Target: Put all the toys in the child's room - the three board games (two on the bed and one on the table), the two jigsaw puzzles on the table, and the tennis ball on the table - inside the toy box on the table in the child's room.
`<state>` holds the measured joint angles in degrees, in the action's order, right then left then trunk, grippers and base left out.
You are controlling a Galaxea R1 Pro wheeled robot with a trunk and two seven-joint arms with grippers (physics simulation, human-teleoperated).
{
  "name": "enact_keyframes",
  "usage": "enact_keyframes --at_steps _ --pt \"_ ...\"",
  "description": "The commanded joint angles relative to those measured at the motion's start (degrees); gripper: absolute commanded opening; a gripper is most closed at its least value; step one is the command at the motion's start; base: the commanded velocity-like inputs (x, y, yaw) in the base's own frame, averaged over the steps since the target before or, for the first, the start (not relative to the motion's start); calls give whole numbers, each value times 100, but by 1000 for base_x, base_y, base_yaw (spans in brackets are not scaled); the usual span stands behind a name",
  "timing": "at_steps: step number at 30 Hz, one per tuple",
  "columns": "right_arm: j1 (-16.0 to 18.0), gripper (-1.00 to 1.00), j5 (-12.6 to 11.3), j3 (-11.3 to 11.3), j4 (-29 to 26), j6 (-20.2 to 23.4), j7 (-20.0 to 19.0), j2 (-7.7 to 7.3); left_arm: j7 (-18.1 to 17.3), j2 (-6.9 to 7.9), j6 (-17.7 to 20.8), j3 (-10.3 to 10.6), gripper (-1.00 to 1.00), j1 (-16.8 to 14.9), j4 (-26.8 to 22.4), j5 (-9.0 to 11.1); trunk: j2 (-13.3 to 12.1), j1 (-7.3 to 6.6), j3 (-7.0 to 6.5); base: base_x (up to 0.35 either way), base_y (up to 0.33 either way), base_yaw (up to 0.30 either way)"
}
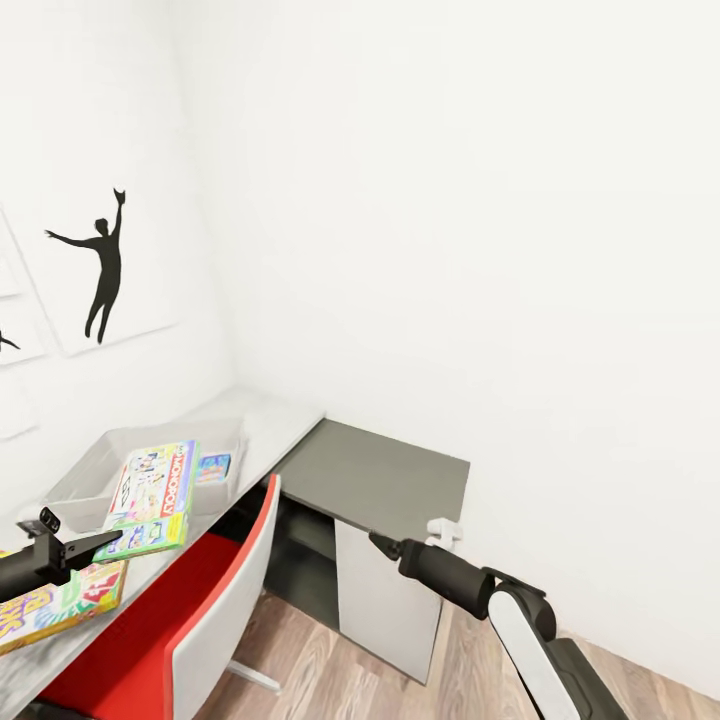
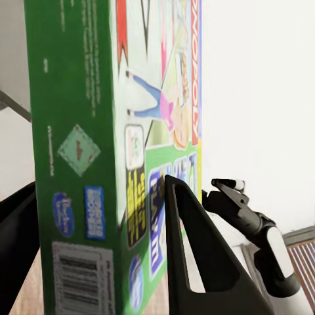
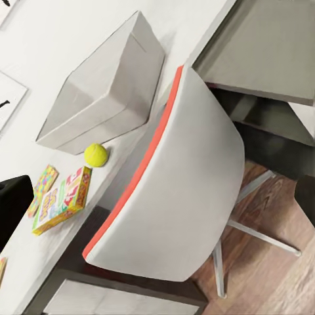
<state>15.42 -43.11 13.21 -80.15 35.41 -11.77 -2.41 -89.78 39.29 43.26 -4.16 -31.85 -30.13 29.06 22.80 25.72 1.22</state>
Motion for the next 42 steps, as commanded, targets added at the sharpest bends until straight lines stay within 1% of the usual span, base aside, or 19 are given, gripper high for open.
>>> enact_keyframes --at_steps 1,5,7,8,10,12,14,17,30,35,42 --pt "5 100 -6 0 -9 19 -7 -7 -22 1 60 2 -100 -6 -1 3 12 7 13 307 -37 44" --pt "5 100 -7 -2 -70 20 -15 -17 -22 9 60 -2 -100 -6 1 4 12 7 13 311 -16 19" --pt "1 100 -9 -3 -294 47 -17 -26 -22 13 60 -4 -100 -6 0 3 12 7 13 298 -6 7" --pt "-6 100 -10 -4 -536 72 -17 -31 -22 15 60 -5 -100 -6 -1 3 12 7 13 263 -3 4" --pt "-23 100 -13 -15 -744 115 -22 -49 -22 16 60 -5 -100 -6 -1 3 12 7 13 238 -2 3" --pt "-72 100 -30 -42 -955 291 -73 -156 -22 17 58 -6 -100 -6 0 3 12 7 13 185 -1 1" --pt "-94 100 -44 -61 -1040 404 -132 -221 -22 23 56 -10 -100 -6 -1 3 12 7 13 132 -1 1" --pt "-104 100 -63 -74 -1080 445 -179 -253 -22 31 54 -13 -100 -6 3 3 12 7 13 58 0 0" --pt "-109 100 -74 -82 -1091 417 -204 -261 -22 19 56 -7 -100 -6 3 3 12 7 13 31 9 0" --pt "-109 100 -70 -77 -1091 408 -202 -260 -22 18 56 -6 -100 -6 0 3 12 7 13 248 60 44" --pt "-109 100 -47 -74 -1091 405 -182 -260 -22 18 57 -4 -100 -6 1 3 12 7 13 314 10 248"
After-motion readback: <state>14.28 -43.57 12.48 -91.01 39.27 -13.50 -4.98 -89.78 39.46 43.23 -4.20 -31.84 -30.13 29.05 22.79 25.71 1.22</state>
